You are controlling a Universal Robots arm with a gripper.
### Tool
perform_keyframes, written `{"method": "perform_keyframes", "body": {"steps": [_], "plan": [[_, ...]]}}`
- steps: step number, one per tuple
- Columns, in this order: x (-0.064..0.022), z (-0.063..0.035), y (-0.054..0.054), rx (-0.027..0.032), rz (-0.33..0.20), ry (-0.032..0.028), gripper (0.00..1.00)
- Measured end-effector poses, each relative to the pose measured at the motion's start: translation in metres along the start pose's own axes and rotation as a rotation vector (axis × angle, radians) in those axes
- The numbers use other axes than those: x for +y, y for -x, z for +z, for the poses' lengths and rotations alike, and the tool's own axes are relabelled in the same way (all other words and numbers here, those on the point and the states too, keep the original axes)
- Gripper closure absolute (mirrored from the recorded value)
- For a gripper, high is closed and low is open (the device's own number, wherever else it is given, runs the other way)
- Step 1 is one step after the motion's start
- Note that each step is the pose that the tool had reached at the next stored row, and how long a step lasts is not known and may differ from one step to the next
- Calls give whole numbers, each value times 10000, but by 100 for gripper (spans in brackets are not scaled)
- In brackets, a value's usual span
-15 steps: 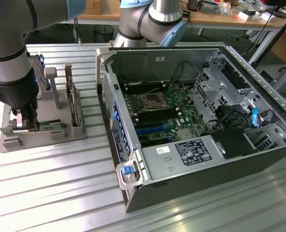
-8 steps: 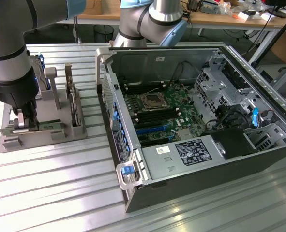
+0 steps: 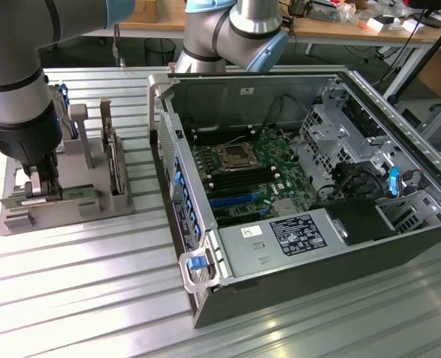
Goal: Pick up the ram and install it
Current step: 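Pick up the ram and move it above insertion slot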
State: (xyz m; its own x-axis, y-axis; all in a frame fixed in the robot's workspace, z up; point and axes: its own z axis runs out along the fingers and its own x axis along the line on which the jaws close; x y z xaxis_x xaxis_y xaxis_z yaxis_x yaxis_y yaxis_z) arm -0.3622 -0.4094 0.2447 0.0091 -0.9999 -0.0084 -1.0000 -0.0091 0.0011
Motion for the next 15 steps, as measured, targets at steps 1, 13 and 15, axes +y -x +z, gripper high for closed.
{"method": "perform_keyframes", "body": {"steps": [1,13,15], "plan": [[-5,-1,0,0,-15,1,87],[-40,-101,1,-45,-145,1,87],[-42,-114,1,-53,-163,0,87]]}}
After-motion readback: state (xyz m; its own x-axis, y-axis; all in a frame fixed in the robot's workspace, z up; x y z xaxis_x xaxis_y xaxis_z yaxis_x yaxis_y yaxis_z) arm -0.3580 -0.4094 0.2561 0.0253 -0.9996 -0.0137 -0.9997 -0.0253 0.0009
